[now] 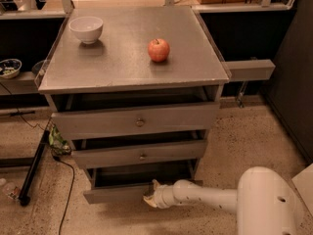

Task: Open bottom drawer

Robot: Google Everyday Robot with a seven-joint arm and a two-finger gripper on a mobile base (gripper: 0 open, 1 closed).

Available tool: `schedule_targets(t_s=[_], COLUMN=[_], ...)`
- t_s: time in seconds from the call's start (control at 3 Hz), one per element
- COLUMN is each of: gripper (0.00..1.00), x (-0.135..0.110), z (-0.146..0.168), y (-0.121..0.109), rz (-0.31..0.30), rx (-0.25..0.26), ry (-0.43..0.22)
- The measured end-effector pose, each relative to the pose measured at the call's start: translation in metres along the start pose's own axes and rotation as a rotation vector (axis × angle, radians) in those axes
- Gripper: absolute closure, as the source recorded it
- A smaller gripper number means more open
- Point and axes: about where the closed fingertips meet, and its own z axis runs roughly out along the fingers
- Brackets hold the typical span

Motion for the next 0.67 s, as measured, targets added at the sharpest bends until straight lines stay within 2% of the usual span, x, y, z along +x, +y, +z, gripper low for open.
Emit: schedule_targets(t_s=[0.67], gripper=[1.0], x=[-0.0029], z=[-0.0074], y=[-0.0104], rz=[0.0], rx=[0.0], ry=[0.0])
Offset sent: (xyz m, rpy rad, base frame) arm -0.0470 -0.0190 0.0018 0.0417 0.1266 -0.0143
